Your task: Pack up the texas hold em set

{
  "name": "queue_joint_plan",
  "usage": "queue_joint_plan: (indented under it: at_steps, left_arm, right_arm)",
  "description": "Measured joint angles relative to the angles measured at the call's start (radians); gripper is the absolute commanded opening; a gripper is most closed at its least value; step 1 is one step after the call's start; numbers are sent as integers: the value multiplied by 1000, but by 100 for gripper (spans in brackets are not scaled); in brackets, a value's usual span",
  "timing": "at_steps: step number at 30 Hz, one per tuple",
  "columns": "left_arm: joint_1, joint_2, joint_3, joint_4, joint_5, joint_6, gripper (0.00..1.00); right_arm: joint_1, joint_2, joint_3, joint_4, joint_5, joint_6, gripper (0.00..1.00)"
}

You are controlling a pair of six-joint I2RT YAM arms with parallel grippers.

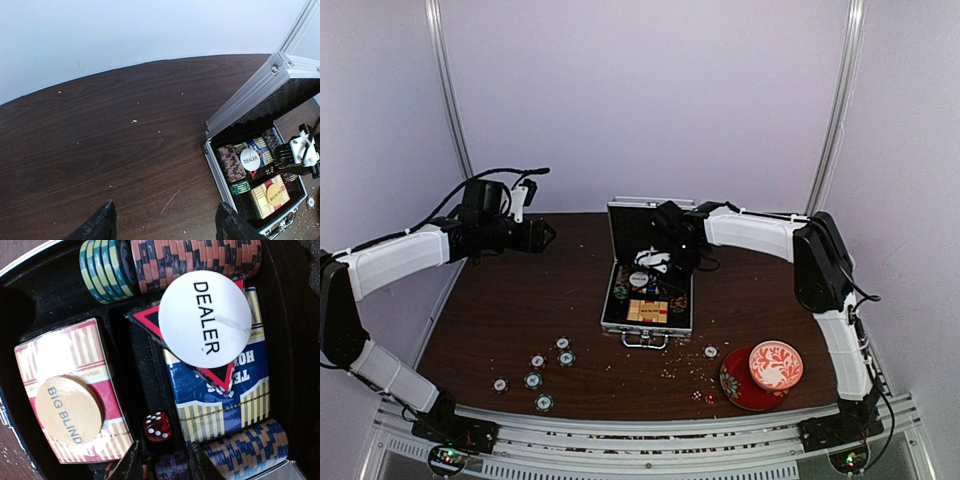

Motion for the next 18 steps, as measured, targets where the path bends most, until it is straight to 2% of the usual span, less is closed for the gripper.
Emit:
queue_joint_plan:
  at_steps: [8, 14, 18]
  left_arm:
    - [9, 0, 0, 0, 3, 0, 69]
    - [21, 0, 0, 0, 4, 0, 69]
    - [32, 0, 0, -1, 6, 0, 69]
  right_arm:
    - [0, -74, -24, -10, -82, 17, 34]
    - [9, -335, -219, -11, -167, 4, 33]
    - [63, -499, -430, 1, -163, -30, 32]
